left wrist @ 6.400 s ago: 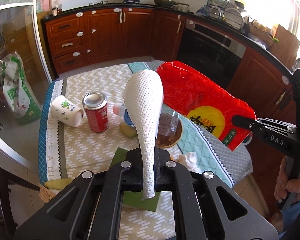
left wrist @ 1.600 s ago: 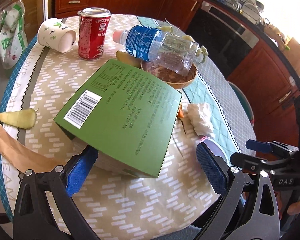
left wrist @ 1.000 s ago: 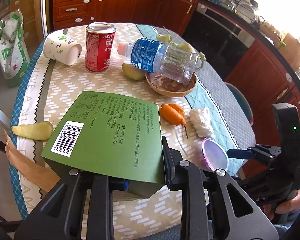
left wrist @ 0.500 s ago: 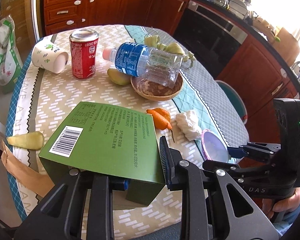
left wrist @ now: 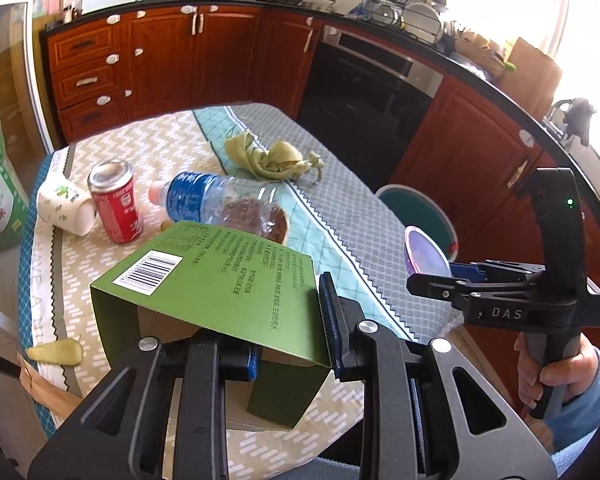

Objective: Collect trash
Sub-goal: 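Carry the green box and cup over the bin and release both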

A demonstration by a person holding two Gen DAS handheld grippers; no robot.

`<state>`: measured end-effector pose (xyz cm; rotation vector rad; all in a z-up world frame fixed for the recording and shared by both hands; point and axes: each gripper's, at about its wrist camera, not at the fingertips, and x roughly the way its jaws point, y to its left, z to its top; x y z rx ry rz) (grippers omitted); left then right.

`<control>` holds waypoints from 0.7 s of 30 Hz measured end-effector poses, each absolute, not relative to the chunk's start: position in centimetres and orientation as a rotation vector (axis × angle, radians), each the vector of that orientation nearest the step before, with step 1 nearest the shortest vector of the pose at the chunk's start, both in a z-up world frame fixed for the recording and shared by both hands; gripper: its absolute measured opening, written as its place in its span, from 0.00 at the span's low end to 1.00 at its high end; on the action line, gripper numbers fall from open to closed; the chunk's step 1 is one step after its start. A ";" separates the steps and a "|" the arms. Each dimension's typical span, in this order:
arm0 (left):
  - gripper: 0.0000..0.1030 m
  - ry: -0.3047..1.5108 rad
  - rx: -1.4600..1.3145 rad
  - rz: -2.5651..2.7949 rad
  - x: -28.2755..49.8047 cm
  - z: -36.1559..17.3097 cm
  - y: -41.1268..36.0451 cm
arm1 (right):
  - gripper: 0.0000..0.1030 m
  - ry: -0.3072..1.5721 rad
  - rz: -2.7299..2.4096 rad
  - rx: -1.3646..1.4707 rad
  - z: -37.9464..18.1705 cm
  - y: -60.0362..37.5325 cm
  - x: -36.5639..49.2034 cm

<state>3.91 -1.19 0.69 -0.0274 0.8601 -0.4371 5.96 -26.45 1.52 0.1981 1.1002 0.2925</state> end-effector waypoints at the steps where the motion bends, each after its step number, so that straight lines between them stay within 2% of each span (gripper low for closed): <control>1: 0.25 0.856 -0.022 -0.453 4.2 1.1 -1.9 | 0.47 1.091 0.276 0.213 1.7 -27.3 6.1; 11: 0.25 0.850 0.117 -0.612 7.7 3.1 -12.3 | 0.47 1.009 0.086 0.341 2.1 -37.4 7.0; 21: 0.25 0.944 0.229 -0.733 12.3 1.4 -24.1 | 0.47 0.967 -0.081 0.440 0.1 -47.3 8.1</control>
